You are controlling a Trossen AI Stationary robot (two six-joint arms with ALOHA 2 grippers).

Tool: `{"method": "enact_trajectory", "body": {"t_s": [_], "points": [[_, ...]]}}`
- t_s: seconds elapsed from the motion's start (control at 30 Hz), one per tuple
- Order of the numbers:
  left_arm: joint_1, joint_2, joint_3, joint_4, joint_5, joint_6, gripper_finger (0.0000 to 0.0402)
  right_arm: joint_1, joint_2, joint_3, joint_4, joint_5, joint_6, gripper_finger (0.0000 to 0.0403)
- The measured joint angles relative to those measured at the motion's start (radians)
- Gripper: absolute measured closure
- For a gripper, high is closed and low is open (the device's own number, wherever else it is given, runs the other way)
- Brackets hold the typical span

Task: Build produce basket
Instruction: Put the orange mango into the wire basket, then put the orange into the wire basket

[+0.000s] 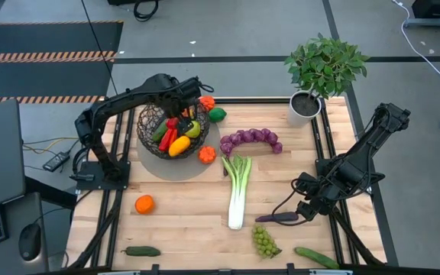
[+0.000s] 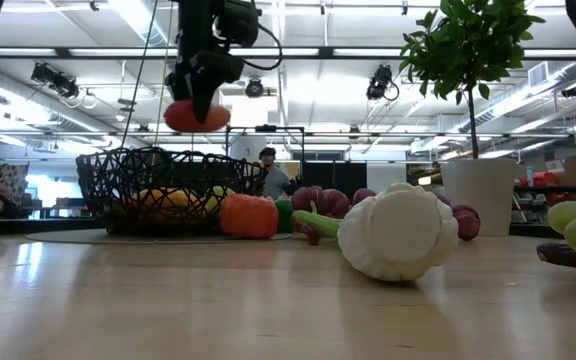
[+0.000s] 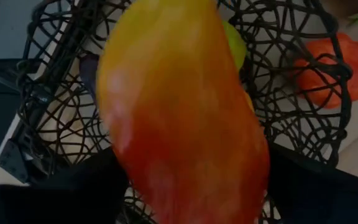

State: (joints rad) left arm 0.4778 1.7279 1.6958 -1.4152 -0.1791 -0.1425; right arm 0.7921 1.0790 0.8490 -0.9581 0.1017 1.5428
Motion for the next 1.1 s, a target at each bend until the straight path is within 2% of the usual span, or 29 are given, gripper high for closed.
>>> {"method": "enact_trajectory", "body": {"t_s": [0.2, 0.73, 0.9, 1.1], "points": [[-0.013, 0.000, 0.000, 0.010, 0.001, 0.026, 0.0006, 0.025, 0.000, 0.000, 0.000, 0.001, 0.016, 0.0058], [-0.054, 0.000, 0.000, -0.019, -0.030, 0.015, 0.0001, 0.077, 0.000, 0.000, -0.013, 0.060, 0.086, 0.0058], [-0.107, 0.000, 0.000, -0.021, -0.027, -0.063, 0.0001, 0.077, 0.000, 0.000, -0.033, 0.059, 0.079, 0.0058], [-0.200, 0.000, -0.001, -0.115, 0.059, -0.184, 0.0001, 0.077, 0.000, 0.000, -0.033, 0.056, 0.086, 0.0058]]}}
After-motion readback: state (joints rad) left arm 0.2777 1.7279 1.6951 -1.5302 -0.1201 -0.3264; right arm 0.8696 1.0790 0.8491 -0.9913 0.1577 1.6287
